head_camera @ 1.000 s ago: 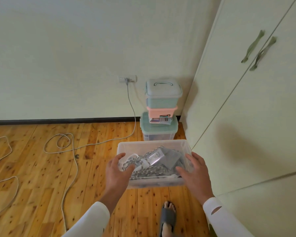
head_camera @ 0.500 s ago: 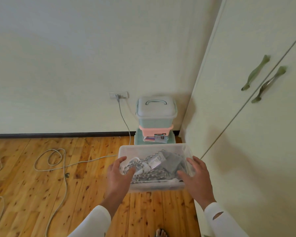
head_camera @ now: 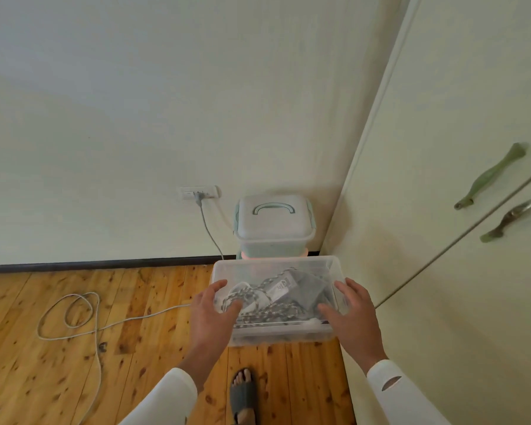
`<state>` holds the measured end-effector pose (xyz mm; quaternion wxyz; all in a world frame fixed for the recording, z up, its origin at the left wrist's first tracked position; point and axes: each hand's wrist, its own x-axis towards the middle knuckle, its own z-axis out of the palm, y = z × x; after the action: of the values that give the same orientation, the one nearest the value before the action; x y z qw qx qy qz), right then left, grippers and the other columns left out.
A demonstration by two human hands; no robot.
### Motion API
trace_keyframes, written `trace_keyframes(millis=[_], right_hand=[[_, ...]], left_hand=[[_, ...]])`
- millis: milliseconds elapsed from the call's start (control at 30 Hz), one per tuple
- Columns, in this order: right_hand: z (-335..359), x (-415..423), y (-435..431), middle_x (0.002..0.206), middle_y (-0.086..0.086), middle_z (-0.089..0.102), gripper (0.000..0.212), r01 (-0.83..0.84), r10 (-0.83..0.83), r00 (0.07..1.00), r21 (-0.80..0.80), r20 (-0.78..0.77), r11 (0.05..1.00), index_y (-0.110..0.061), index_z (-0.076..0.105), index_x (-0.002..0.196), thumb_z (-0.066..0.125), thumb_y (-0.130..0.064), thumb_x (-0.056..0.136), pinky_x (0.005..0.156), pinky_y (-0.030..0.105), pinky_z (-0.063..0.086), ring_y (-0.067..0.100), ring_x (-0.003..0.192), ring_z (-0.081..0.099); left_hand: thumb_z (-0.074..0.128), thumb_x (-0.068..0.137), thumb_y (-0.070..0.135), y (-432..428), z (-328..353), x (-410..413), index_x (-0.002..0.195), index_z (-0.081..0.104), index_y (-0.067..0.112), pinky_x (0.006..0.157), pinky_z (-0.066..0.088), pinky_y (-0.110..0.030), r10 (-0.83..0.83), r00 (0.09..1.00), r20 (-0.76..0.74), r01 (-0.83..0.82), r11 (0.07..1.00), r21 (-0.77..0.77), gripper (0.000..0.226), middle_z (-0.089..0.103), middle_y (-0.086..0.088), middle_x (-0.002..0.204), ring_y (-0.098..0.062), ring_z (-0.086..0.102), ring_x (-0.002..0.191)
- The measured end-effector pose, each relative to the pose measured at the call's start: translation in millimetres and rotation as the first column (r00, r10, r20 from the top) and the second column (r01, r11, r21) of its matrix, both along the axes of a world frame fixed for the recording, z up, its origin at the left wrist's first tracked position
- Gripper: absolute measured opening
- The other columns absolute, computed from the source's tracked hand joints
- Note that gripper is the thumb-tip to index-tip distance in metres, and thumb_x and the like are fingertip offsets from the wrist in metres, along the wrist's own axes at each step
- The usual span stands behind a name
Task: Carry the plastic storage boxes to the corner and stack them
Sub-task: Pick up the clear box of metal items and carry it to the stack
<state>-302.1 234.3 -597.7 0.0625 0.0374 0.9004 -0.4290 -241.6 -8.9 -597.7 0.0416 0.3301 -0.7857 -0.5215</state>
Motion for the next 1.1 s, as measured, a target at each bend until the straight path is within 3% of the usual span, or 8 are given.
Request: trace_keyframes(millis=[200, 400, 567, 767, 933, 1100], right_hand=[[8.8, -61.0, -31.7, 0.144, -0.006, 0.04, 0.058, 0.024, -0.024, 1.0, -0.002, -0.011, 1.0, -0.023, 0.051, 0.135, 0.072, -0.035, 0.083, 0.097, 0.033, 0.043, 0.017, 0.125, 0.042], [22.5, -110.5, -59.7, 0.143, -0.002, 0.041, 0.056, 0.079, -0.08, 0.997, -0.028, -0.024, 0.996, -0.018, 0.052, 0.135, 0.073, -0.028, 0.083, 0.102, 0.038, 0.044, 0.021, 0.126, 0.044], [33.4, -151.7, -71.5, 0.144, 0.001, 0.042, 0.052, 0.084, -0.085, 0.996, -0.027, -0.042, 0.996, -0.015, 0.053, 0.134, 0.07, -0.025, 0.086, 0.104, 0.042, 0.043, 0.023, 0.127, 0.045], [33.4, -205.6, -79.4, 0.144, -0.001, 0.042, 0.046, 0.071, -0.071, 0.996, -0.008, -0.047, 0.997, -0.017, 0.054, 0.134, 0.067, -0.024, 0.089, 0.103, 0.036, 0.042, 0.022, 0.127, 0.046], [27.7, -253.7, -82.2, 0.144, -0.001, 0.042, 0.046, 0.031, -0.031, 0.999, -0.025, -0.019, 0.999, -0.019, 0.054, 0.133, 0.066, -0.024, 0.089, 0.105, 0.042, 0.043, 0.023, 0.127, 0.046], [20.8, -293.1, -80.9, 0.145, -0.003, 0.041, 0.045, 0.001, -0.001, 1.0, -0.021, -0.007, 1.0, -0.02, 0.054, 0.133, 0.066, -0.024, 0.089, 0.106, 0.041, 0.041, 0.022, 0.129, 0.044]], left_hand=[[0.07, 0.086, 0.035, -37.1, 0.3, -67.5, 0.129, 0.049, 0.041, 0.096, 0.05, -0.043, -0.043, 0.999, -0.018, 0.044, 0.999, 0.021, 0.048, 0.039, 0.011, 0.126, -0.014, 0.044, 0.114], [0.067, 0.089, 0.036, -73.6, 7.0, -134.1, 0.127, 0.054, 0.035, 0.098, 0.049, -0.04, -0.094, 0.993, -0.07, 0.094, 0.996, 0.005, 0.041, 0.048, 0.004, 0.13, -0.014, 0.049, 0.114], [0.063, 0.092, 0.032, -85.6, 11.4, -177.9, 0.127, 0.053, 0.034, 0.09, 0.042, -0.028, -0.106, 0.989, -0.107, 0.111, 0.993, 0.041, 0.036, 0.046, 0.001, 0.136, -0.008, 0.042, 0.114], [0.064, 0.092, 0.03, -90.3, 10.6, -219.6, 0.132, 0.049, 0.036, 0.098, 0.047, -0.039, -0.044, 0.993, -0.107, 0.054, 0.994, 0.095, 0.043, 0.045, 0.002, 0.136, -0.019, 0.045, 0.126], [0.066, 0.091, 0.027, -91.9, 5.7, -257.2, 0.139, 0.042, 0.037, 0.103, 0.046, -0.046, 0.007, 0.995, -0.104, 0.007, 0.992, 0.126, 0.055, 0.043, 0.0, 0.147, -0.022, 0.041, 0.135], [0.065, 0.092, 0.025, -86.5, 0.9, -291.9, 0.142, 0.039, 0.033, 0.103, 0.043, -0.041, 0.038, 0.994, -0.107, -0.023, 0.99, 0.139, 0.057, 0.042, -0.002, 0.149, -0.019, 0.041, 0.132]])
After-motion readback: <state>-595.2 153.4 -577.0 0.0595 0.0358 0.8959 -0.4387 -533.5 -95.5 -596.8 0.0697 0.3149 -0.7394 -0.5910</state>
